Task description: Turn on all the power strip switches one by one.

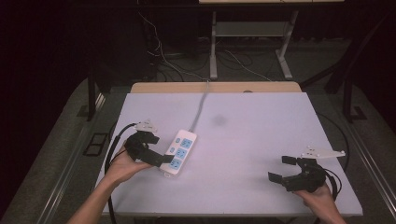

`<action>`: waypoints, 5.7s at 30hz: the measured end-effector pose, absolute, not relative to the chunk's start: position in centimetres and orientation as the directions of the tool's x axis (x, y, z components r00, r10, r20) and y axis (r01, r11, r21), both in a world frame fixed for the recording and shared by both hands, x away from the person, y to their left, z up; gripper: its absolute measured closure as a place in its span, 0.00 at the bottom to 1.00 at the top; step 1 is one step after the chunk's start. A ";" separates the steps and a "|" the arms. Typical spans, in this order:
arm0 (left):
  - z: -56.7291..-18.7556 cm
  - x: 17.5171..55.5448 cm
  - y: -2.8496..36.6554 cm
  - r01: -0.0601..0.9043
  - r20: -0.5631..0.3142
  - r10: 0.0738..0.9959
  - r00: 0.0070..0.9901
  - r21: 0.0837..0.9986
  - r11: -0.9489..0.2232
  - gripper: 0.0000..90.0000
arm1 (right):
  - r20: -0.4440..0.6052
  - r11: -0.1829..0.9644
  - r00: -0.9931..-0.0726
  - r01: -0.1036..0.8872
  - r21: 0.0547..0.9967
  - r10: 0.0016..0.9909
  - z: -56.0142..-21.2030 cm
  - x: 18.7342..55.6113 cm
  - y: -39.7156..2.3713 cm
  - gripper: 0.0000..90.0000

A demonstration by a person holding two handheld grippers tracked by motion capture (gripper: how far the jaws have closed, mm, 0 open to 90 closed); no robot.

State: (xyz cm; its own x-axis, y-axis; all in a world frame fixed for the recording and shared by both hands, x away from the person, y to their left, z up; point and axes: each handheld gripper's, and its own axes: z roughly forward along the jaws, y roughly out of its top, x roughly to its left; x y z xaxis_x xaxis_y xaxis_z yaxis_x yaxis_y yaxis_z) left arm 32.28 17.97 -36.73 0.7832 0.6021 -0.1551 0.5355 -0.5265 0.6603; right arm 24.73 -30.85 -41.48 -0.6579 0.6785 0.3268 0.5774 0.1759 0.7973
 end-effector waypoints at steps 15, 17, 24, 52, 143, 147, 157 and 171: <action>-37.1 32.9 18.0 0.536 -0.168 0.578 0.799 0.634 -0.557 0.44 | 0.323 0.181 -0.659 0.577 0.796 0.680 -41.6 24.8 -30.8 0.01; -37.1 33.0 18.1 0.534 -0.164 0.579 0.799 0.635 -0.558 0.52 | 0.323 0.181 -0.658 0.577 0.796 0.680 -41.6 24.8 -30.8 0.01; -37.4 33.2 18.3 0.543 -0.176 0.573 0.800 0.617 -0.570 0.85 | 0.320 0.184 -0.659 0.577 0.796 0.680 -41.6 24.8 -30.8 0.01; -39.5 33.5 18.0 0.556 -0.165 0.570 0.805 0.546 -0.627 1.00 | 0.313 0.192 -0.663 0.573 0.797 0.680 -41.7 24.8 -30.8 0.01; -37.8 36.3 16.8 0.647 -0.200 0.661 0.723 0.534 -0.545 1.00 | 0.310 0.168 -0.667 0.551 0.817 0.678 -41.4 24.9 -31.3 0.01; -38.0 36.4 16.8 0.616 -0.181 0.642 0.745 0.556 -0.558 1.00 | 0.310 0.171 -0.668 0.552 0.816 0.677 -41.4 24.9 -31.3 0.01; -38.8 37.0 16.5 0.618 -0.192 0.631 0.751 0.539 -0.572 0.99 | 0.309 0.173 -0.667 0.553 0.815 0.678 -41.5 24.9 -31.2 0.01; -39.7 37.6 16.0 0.639 -0.195 0.646 0.738 0.510 -0.575 0.99 | 0.307 0.175 -0.668 0.552 0.815 0.677 -41.5 24.9 -31.2 0.01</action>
State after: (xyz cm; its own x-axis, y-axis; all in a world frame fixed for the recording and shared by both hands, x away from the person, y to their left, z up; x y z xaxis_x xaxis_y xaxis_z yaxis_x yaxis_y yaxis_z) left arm 37.57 15.99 -39.69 0.7376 0.6464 -0.1952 0.6392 -0.5753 0.5104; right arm 24.89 -31.25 -41.49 -0.6684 0.6775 0.3071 0.5521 0.1752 0.8152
